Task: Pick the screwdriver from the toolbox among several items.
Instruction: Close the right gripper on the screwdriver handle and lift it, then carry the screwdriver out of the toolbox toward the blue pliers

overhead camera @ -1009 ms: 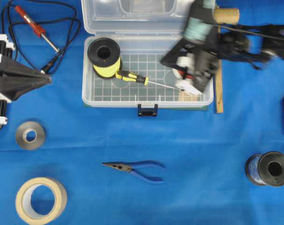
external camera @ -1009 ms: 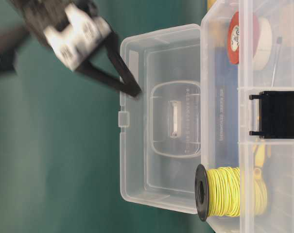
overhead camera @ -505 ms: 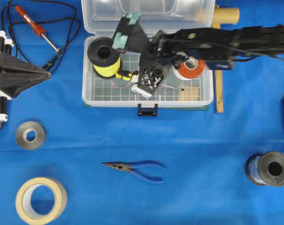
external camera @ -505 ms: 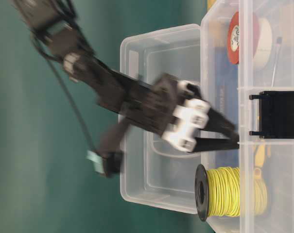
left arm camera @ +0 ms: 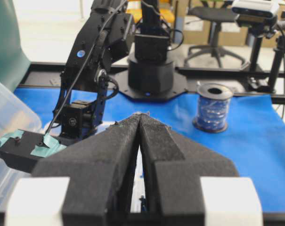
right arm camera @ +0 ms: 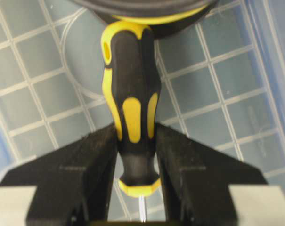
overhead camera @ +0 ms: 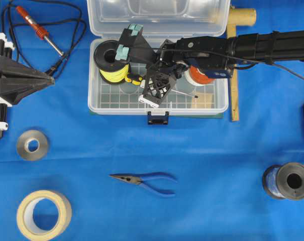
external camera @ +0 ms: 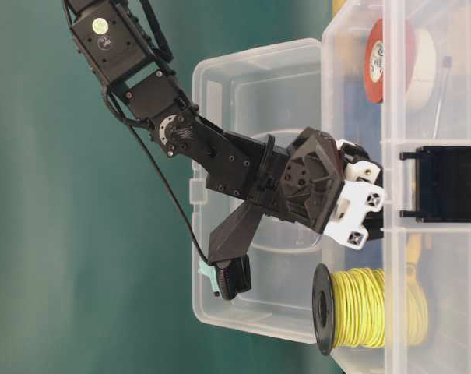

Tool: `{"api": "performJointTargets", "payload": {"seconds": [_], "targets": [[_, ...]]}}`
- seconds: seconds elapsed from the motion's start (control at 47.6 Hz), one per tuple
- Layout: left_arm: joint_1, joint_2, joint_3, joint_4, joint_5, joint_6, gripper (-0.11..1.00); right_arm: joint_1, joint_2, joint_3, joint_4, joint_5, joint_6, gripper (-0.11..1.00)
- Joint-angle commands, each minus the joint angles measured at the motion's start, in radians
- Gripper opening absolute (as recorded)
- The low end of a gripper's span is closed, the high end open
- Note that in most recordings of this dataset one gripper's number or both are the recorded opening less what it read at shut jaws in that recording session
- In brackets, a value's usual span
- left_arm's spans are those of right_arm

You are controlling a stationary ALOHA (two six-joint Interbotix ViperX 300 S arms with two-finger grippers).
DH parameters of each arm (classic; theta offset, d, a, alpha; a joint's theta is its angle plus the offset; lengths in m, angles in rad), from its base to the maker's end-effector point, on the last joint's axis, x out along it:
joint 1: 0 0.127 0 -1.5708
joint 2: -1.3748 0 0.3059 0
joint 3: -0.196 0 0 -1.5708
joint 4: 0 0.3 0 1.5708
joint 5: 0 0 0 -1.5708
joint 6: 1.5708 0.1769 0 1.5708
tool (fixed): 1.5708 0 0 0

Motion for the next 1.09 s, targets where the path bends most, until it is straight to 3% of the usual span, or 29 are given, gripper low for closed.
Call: {"api": "performJointTargets", "payload": {"seconds": [0.0,0.294,0.526,0.799,1.072], "targets": [[0.006,0.003,-0.009,-0.002,-0.006,0.002,0.00,0.003,-0.049,-0.015,0.000,0.021,0.000,0.26],[0.014,0.002,-0.009,-0.002,-0.005,0.000,0.01,0.015,-0.275,-0.011,-0.008,0.091,0.003,0.26],[0.018,0.002,-0.009,-0.002,-0.005,0.000,0.01,0.101,-0.380,0.003,-0.011,0.144,0.008,0.26],[0.020,0.000,-0.009,-0.002,-0.005,0.000,0.01,0.247,-0.327,-0.014,-0.014,0.069,0.054,0.26],[0.020,0.002,-0.009,-0.002,-0.008,-0.002,0.01,0.307,-0.169,-0.034,-0.003,-0.040,0.064,0.26]]}}
